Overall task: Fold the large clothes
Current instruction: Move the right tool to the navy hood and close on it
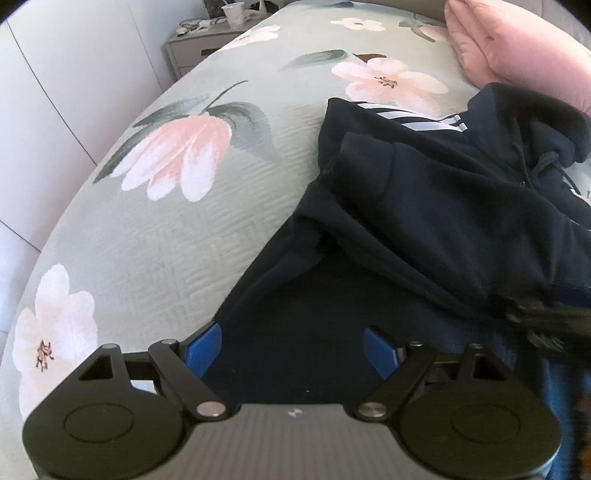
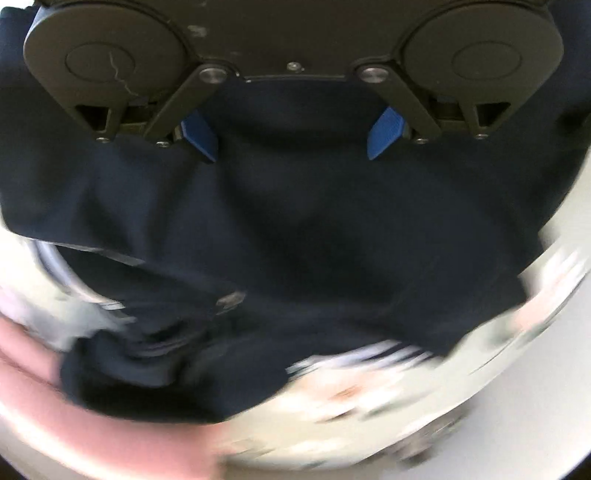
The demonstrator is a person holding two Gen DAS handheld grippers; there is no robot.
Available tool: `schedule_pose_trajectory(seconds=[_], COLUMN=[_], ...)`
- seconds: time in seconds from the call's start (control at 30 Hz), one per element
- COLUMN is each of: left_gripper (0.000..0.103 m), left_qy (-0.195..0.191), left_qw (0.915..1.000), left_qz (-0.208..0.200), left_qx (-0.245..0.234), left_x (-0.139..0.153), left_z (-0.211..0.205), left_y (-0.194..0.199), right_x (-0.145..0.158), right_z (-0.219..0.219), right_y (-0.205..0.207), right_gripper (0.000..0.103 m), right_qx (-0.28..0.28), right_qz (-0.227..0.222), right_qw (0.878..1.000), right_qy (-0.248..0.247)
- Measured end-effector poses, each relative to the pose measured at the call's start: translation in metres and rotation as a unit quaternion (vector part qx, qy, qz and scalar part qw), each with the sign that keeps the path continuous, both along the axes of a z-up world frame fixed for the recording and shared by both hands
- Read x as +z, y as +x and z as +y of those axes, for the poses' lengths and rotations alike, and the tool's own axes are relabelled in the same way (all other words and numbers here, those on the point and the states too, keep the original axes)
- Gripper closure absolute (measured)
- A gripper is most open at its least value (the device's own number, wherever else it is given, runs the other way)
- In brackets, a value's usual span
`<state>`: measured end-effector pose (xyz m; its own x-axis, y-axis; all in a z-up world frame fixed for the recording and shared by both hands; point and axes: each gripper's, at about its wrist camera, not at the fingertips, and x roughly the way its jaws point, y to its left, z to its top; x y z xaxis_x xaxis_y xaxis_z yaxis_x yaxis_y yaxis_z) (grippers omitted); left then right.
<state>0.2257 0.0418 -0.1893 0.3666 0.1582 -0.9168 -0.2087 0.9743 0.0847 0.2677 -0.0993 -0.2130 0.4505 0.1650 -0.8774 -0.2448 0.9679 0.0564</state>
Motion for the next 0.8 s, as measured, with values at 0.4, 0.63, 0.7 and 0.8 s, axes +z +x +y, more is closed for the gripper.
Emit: schedule_pose_trajectory(seconds=[0.4,0.63,0.7,0.8], left_gripper=[0.017,0.017,0.017,0.017], left_qy=[-0.005,0.006,0.005,0.004], left_qw=[0.9999,0.9997,0.9997,0.9997], left_qz=[0.001,0.001,0.001,0.004], left_qx=[-0.011,-0.024,-0.025,-0.022], left_x=[0.001,0.001,0.001,0.0], left_z=[-0.008,-0.016,-0.017,-0.017], left_y=[-0.002,-0.002,-0.002,-0.002], right_x=[-0.002,0.042,0.047,0.011], right_z=[-0.182,-0.16,-0.163,-0.164], right_y=[-0.055,-0.049,-0.047,-0.033], right_gripper=[0.001,0.001,0.001,0.001], right_qx=[-0.216,-0.17,-0.181,-0.181], right_qz=[0.008,-0.003,-0.027,0.063], right_qw=[0.973,0.985,0.983,0.981], right_qy=[0.083,0.024,0.025,-0.021])
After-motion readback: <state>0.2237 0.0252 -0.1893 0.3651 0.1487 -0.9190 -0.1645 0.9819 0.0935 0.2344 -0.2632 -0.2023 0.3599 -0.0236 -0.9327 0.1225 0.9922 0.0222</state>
